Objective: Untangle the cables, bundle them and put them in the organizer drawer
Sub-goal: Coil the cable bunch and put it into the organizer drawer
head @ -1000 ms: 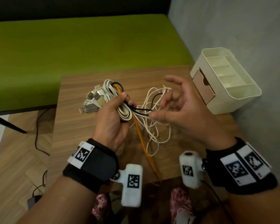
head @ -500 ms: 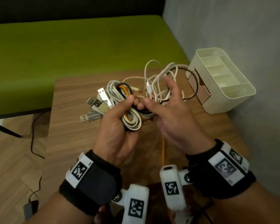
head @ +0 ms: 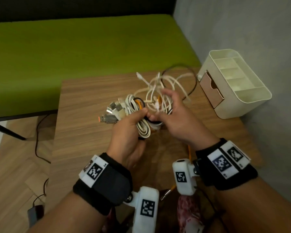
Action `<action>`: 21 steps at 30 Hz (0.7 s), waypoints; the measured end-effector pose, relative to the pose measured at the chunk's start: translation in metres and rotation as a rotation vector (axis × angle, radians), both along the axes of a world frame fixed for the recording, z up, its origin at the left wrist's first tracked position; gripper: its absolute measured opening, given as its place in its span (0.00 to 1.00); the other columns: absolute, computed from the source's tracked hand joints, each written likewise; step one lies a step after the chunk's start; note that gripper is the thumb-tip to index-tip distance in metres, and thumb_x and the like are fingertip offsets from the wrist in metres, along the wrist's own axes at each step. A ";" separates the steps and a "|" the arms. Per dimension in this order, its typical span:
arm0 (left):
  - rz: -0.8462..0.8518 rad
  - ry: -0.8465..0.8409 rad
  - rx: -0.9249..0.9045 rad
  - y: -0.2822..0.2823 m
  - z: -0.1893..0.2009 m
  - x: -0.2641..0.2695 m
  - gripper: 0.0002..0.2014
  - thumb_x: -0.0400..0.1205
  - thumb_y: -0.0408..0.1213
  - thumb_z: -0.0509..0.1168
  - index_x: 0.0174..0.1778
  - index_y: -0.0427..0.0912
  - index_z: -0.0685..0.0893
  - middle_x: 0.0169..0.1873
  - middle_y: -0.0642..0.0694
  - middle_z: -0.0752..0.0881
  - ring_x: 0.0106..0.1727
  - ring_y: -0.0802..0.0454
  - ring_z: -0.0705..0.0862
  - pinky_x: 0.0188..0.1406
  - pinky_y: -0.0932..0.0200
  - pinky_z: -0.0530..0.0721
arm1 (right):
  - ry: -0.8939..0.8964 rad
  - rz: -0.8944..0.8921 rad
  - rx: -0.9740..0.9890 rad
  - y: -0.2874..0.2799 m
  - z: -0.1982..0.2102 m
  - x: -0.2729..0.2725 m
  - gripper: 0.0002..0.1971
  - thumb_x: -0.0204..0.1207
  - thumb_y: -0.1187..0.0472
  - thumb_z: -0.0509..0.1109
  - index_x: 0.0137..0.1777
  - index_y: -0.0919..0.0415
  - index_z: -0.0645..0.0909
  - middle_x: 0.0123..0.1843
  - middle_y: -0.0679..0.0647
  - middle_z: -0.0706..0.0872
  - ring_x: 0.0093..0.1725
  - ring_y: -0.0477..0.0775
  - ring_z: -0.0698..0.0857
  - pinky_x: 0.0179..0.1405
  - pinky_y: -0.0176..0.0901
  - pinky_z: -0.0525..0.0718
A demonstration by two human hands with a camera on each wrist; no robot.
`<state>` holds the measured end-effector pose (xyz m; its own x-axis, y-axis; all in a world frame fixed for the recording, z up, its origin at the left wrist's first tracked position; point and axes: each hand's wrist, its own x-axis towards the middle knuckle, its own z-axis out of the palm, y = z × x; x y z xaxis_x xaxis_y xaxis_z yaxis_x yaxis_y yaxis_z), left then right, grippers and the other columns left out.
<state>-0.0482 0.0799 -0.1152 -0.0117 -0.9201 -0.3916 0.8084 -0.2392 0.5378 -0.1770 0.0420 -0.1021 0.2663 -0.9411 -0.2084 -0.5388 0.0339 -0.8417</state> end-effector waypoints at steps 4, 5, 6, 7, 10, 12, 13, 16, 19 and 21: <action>-0.002 -0.056 0.147 -0.009 -0.023 0.007 0.10 0.84 0.28 0.59 0.36 0.37 0.77 0.30 0.42 0.75 0.30 0.51 0.78 0.33 0.58 0.84 | 0.234 0.145 0.158 -0.001 -0.006 -0.011 0.41 0.78 0.36 0.68 0.85 0.34 0.47 0.84 0.52 0.69 0.74 0.55 0.78 0.61 0.45 0.77; 0.003 -0.056 0.157 -0.011 -0.026 0.009 0.09 0.84 0.29 0.59 0.37 0.37 0.77 0.31 0.42 0.75 0.31 0.51 0.78 0.34 0.58 0.84 | 0.233 0.156 0.176 -0.001 -0.005 -0.016 0.42 0.76 0.33 0.67 0.84 0.32 0.47 0.85 0.50 0.67 0.76 0.54 0.76 0.64 0.47 0.78; 0.014 -0.044 0.161 -0.012 -0.028 0.010 0.08 0.84 0.29 0.59 0.39 0.37 0.77 0.32 0.42 0.75 0.32 0.51 0.77 0.36 0.58 0.84 | 0.206 0.147 0.192 -0.001 -0.002 -0.020 0.41 0.74 0.31 0.67 0.83 0.29 0.50 0.84 0.48 0.67 0.74 0.54 0.78 0.66 0.52 0.81; 0.026 -0.033 0.161 -0.013 -0.029 0.011 0.07 0.83 0.29 0.59 0.40 0.37 0.77 0.32 0.43 0.75 0.33 0.51 0.77 0.38 0.58 0.84 | 0.153 0.114 0.212 0.000 0.002 -0.023 0.39 0.73 0.32 0.68 0.81 0.27 0.54 0.81 0.47 0.72 0.69 0.53 0.83 0.62 0.57 0.86; 0.073 -0.017 0.145 -0.015 -0.026 0.011 0.05 0.83 0.27 0.60 0.41 0.38 0.77 0.32 0.42 0.76 0.34 0.51 0.78 0.43 0.57 0.82 | -0.042 -0.024 0.273 0.004 0.012 -0.031 0.21 0.77 0.42 0.72 0.69 0.44 0.75 0.51 0.55 0.93 0.45 0.54 0.93 0.47 0.64 0.92; 0.105 0.009 0.122 -0.014 -0.021 0.011 0.06 0.84 0.28 0.60 0.41 0.37 0.77 0.33 0.42 0.76 0.35 0.52 0.78 0.46 0.56 0.81 | -0.132 -0.063 0.312 0.009 0.017 -0.032 0.18 0.78 0.46 0.72 0.59 0.58 0.77 0.41 0.59 0.93 0.41 0.59 0.93 0.45 0.63 0.91; 0.110 0.021 0.106 -0.013 -0.018 0.011 0.06 0.84 0.28 0.60 0.41 0.37 0.77 0.33 0.43 0.77 0.35 0.52 0.79 0.48 0.56 0.81 | -0.160 -0.069 0.341 0.011 0.018 -0.031 0.21 0.78 0.46 0.72 0.57 0.63 0.76 0.41 0.60 0.93 0.41 0.60 0.93 0.44 0.62 0.91; 0.069 0.034 0.029 -0.008 -0.008 0.008 0.09 0.85 0.31 0.59 0.39 0.37 0.79 0.32 0.44 0.79 0.36 0.53 0.81 0.49 0.56 0.84 | -0.210 -0.096 0.390 0.017 0.012 -0.023 0.23 0.75 0.43 0.73 0.53 0.62 0.75 0.47 0.58 0.93 0.47 0.55 0.93 0.46 0.62 0.92; 0.018 0.082 -0.050 -0.002 -0.002 0.003 0.17 0.85 0.30 0.58 0.31 0.38 0.84 0.29 0.44 0.81 0.32 0.55 0.82 0.40 0.59 0.88 | -0.310 -0.140 0.375 0.020 0.006 -0.014 0.20 0.74 0.43 0.74 0.50 0.58 0.74 0.56 0.58 0.90 0.53 0.55 0.92 0.48 0.65 0.91; -0.024 0.081 -0.091 0.001 0.000 0.001 0.20 0.84 0.30 0.58 0.28 0.39 0.87 0.28 0.45 0.82 0.32 0.55 0.84 0.41 0.59 0.88 | -0.423 -0.173 0.393 0.020 0.005 -0.011 0.16 0.79 0.50 0.72 0.56 0.61 0.75 0.59 0.59 0.89 0.55 0.57 0.91 0.51 0.62 0.91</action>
